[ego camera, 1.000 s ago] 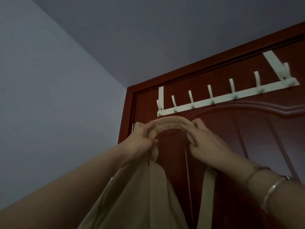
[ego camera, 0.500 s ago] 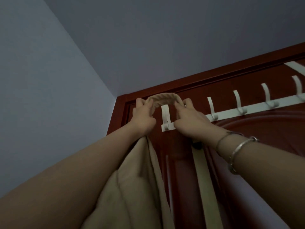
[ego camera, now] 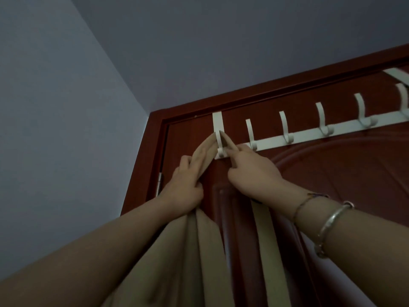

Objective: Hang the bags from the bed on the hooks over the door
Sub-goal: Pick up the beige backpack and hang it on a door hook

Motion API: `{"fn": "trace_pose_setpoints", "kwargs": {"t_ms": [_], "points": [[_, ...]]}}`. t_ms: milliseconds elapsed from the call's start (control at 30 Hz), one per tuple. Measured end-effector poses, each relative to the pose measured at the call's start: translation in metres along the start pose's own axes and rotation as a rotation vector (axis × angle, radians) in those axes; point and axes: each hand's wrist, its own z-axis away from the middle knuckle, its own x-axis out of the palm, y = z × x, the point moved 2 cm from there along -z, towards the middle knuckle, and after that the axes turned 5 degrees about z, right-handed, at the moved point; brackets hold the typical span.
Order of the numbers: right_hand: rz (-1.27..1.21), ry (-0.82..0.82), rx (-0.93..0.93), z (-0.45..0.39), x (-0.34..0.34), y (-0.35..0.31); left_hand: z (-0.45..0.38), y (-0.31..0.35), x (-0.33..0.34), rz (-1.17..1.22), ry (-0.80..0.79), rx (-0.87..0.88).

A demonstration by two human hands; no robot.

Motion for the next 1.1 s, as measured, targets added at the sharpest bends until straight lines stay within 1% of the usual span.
{"fn": "trace_pose_setpoints", "kwargs": {"t_ms": [100,167,233,333,400,533,633,767,900,967,1033,1067,1100], "points": [[-0.016,-0.080,0.026,0.022,-0.002,0.002,0.021,0.019,0.008,0.011,-0.060,-0.060],[-0.037,-0.130,0.024,0.039,-0.008,0.005,0.028,0.041,0.003,0.004,-0.071,-0.134],[-0.051,-0.139,0.003,0.051,-0.009,0.006,0.035,0.051,-0.004,-0.012,-0.053,-0.175],[-0.087,-0.159,-0.021,0.079,-0.029,0.013,0.056,0.080,-0.016,-0.042,-0.027,-0.257],[-0.125,-0.169,-0.039,0.101,-0.047,0.017,0.076,0.101,-0.023,-0.058,-0.036,-0.306],[-0.193,-0.168,-0.091,0.140,-0.084,0.020,0.113,0.141,-0.033,-0.021,-0.033,-0.376],[-0.195,-0.202,-0.088,0.171,-0.114,0.026,0.135,0.180,-0.035,0.030,-0.040,-0.369],[-0.118,-0.278,-0.045,0.210,-0.165,0.039,0.156,0.236,-0.043,0.112,-0.103,-0.305],[0.038,-0.329,0.078,0.263,-0.236,0.052,0.184,0.296,-0.046,0.230,-0.148,-0.255],[0.118,-0.365,0.162,0.295,-0.277,0.057,0.199,0.327,-0.044,0.327,-0.207,-0.251],[0.176,-0.406,0.233,0.323,-0.310,0.056,0.219,0.355,-0.041,0.375,-0.274,-0.226],[0.216,-0.440,0.292,0.342,-0.339,0.056,0.227,0.380,-0.039,0.423,-0.305,-0.197],[0.223,-0.453,0.290,0.348,-0.345,0.056,0.231,0.388,-0.037,0.420,-0.328,-0.194]]}}
